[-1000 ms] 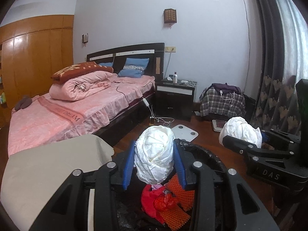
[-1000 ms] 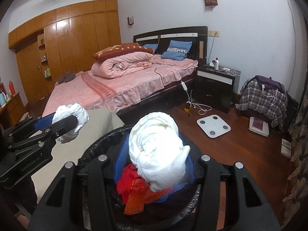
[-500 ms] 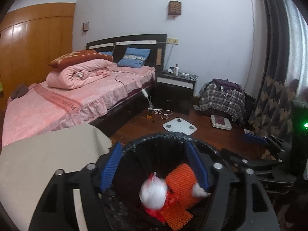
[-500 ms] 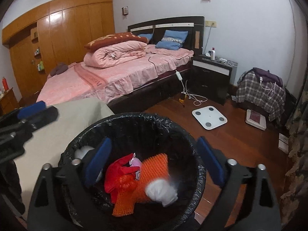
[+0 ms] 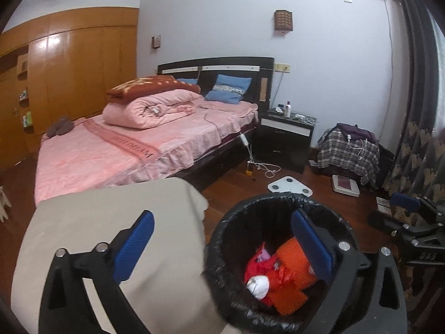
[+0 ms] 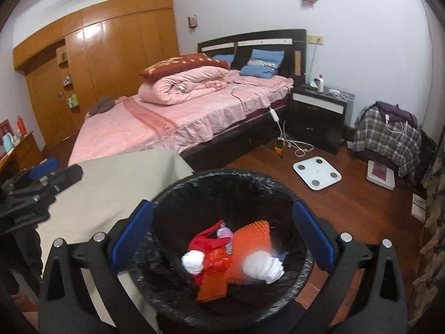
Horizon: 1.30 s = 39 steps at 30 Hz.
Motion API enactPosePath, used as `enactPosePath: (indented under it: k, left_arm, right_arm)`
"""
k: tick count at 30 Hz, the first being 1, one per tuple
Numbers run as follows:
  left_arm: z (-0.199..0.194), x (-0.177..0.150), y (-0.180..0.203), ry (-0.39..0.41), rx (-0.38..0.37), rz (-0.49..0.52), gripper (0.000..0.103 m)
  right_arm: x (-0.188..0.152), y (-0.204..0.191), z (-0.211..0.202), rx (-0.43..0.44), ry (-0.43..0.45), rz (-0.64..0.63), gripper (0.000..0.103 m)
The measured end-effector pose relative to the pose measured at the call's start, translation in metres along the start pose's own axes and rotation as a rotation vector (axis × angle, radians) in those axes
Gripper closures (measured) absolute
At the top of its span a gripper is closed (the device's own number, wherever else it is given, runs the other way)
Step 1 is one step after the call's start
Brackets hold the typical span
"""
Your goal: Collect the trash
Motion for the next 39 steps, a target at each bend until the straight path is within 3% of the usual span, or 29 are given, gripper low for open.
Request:
enactPosePath:
  k: [11,21,39]
  left_arm:
    - [-0.053,-0.029,-0.018,-0.016,0.063,-0.016,0.006]
    - [-0.091,-0.036,-0.022,0.031,0.098,-0.016,0.006]
    - [-0.111,-0.04,-0.027,0.053,0.113,-0.032,0.006]
  right_arm:
    - [0.001,-0.045,-0.042,0.041,0.013,-0.036,0.005]
    - [-0.003,-0.069,-0.062,0.048,0.004,-0.061,0.005]
    - [-0.005,-0.089,-0.067,0.067,0.005,-0.09,0.005]
Point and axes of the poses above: each gripper's, at about its wrist camera, not at the fingertips, and z roughly the way its jaws point, y to its right, x to its top, the point moved 1 cm from there along z, roughly the way its jaws point, and after that the axes turned 5 degrees about -y, right-handed, at the moved point
